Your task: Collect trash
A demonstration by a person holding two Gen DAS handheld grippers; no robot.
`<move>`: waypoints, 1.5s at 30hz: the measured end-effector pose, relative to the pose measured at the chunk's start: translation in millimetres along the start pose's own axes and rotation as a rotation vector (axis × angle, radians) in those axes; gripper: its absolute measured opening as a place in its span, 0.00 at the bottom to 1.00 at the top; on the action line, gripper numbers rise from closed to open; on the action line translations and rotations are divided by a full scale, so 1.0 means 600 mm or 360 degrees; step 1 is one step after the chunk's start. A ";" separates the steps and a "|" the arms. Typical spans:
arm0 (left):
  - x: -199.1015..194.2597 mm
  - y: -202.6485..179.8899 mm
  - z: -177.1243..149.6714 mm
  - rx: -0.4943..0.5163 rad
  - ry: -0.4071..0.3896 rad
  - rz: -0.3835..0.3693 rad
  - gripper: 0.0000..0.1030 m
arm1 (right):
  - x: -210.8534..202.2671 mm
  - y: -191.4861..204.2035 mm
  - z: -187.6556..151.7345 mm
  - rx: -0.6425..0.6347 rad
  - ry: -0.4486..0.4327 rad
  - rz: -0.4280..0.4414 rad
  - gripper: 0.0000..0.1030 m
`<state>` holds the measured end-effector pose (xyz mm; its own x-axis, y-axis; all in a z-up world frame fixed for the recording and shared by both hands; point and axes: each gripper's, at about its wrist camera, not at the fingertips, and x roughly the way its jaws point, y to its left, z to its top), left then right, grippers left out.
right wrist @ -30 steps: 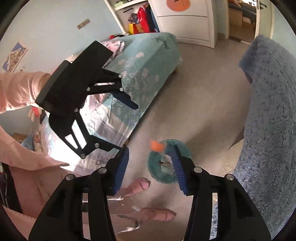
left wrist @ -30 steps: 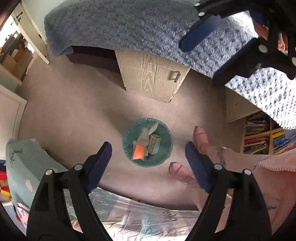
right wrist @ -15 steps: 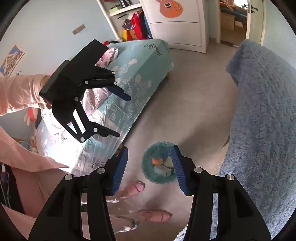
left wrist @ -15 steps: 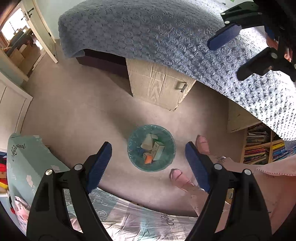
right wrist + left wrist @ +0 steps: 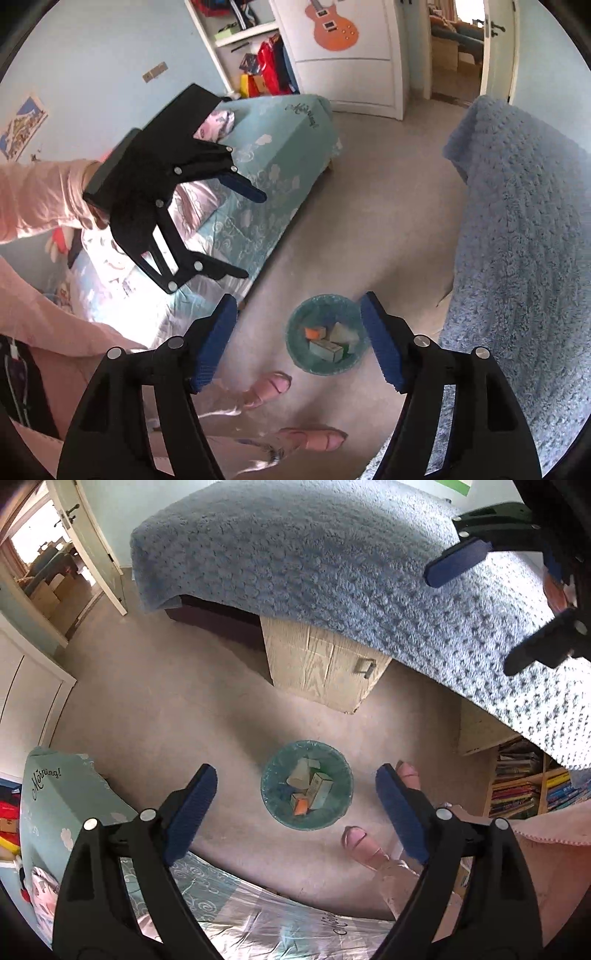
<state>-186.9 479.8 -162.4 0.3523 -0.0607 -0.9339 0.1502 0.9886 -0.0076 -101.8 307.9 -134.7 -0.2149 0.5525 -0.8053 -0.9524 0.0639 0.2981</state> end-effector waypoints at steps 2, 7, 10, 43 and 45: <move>-0.008 0.001 0.002 -0.0017 -0.0014 0.0008 0.85 | -0.012 0.004 0.001 0.0026 -0.0018 -0.0024 0.80; -0.032 -0.001 0.016 -0.0040 -0.0084 0.0095 0.94 | -0.060 0.011 -0.005 0.0143 -0.0142 -0.0054 0.86; -0.045 -0.006 0.026 -0.0038 -0.0112 0.0103 0.94 | -0.094 0.013 -0.016 0.0244 -0.0202 -0.0118 0.87; -0.072 -0.384 0.411 0.0295 -0.0393 -0.0065 0.94 | -0.459 -0.105 -0.402 0.1500 -0.0599 -0.1214 0.90; -0.068 -0.424 0.437 0.0337 -0.0421 -0.0080 0.94 | -0.476 -0.103 -0.425 0.1565 -0.0626 -0.1241 0.90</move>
<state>2.6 194.8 -28.6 0.5629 -0.1695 -0.8089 0.3522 0.9346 0.0493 -36.5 -65.9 -53.8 0.5522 0.2882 -0.7823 -0.2067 0.9564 0.2064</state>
